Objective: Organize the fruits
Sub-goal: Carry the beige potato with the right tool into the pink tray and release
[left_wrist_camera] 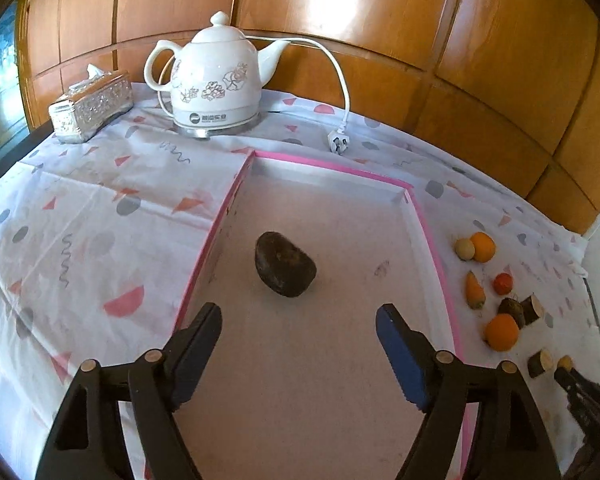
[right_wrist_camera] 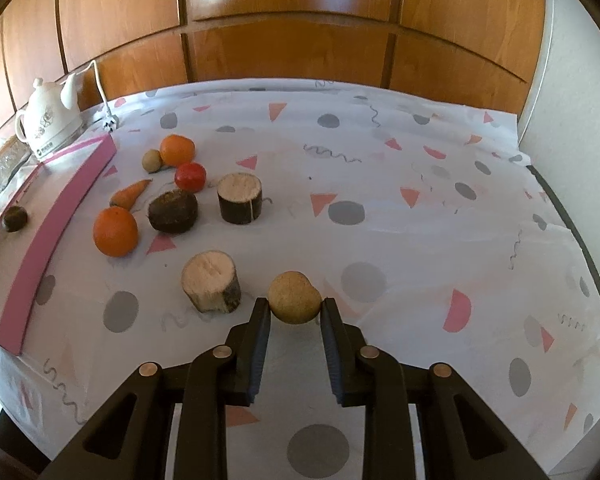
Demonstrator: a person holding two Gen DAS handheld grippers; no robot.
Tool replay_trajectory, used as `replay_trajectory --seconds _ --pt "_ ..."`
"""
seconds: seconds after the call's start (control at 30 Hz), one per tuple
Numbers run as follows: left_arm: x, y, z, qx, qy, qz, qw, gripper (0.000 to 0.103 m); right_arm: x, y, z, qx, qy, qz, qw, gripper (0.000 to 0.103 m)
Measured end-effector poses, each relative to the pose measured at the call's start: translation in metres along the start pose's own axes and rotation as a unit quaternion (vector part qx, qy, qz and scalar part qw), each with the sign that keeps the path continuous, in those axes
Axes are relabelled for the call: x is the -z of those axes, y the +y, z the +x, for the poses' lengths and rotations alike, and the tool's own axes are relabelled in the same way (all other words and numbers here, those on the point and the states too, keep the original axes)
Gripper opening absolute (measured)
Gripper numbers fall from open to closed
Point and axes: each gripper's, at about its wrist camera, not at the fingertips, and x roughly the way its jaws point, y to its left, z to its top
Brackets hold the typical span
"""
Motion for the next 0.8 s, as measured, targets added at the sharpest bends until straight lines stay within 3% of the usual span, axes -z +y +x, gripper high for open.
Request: replay_trajectory --seconds 0.2,0.33,0.57,0.8 --pt "0.004 0.006 -0.008 -0.015 -0.008 0.0 0.9999 0.08 -0.013 0.018 -0.02 -0.02 -0.029 -0.023 0.999 0.026" --pt "0.005 0.01 -0.013 -0.015 -0.013 -0.004 0.9998 0.08 -0.025 0.041 -0.033 -0.064 -0.044 -0.04 0.996 0.026" --pt "0.008 0.015 -0.02 -0.028 -0.018 -0.002 0.9994 0.08 -0.035 0.121 -0.037 -0.174 -0.03 -0.105 0.979 0.026" --pt "0.009 0.025 -0.022 -0.039 -0.016 -0.009 0.9991 0.08 -0.044 0.191 -0.029 -0.237 -0.017 -0.157 0.959 0.026"
